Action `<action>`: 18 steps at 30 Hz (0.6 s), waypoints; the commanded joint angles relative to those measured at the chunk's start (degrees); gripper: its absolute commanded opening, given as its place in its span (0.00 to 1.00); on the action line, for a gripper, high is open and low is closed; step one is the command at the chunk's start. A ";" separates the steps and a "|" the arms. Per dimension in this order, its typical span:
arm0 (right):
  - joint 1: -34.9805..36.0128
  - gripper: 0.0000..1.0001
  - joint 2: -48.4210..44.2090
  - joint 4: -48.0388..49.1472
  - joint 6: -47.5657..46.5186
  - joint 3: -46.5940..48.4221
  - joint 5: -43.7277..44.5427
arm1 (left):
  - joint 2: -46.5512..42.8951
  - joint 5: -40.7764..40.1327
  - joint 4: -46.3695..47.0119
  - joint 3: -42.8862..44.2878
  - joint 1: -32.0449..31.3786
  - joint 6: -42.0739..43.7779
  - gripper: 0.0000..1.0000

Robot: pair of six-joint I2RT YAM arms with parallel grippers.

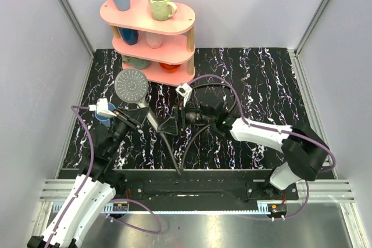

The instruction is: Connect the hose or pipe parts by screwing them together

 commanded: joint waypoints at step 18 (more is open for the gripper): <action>25.96 0.83 4.92 -38.59 -20.73 21.62 64.67 | 13.39 -16.77 -27.01 20.79 -0.03 2.39 0.00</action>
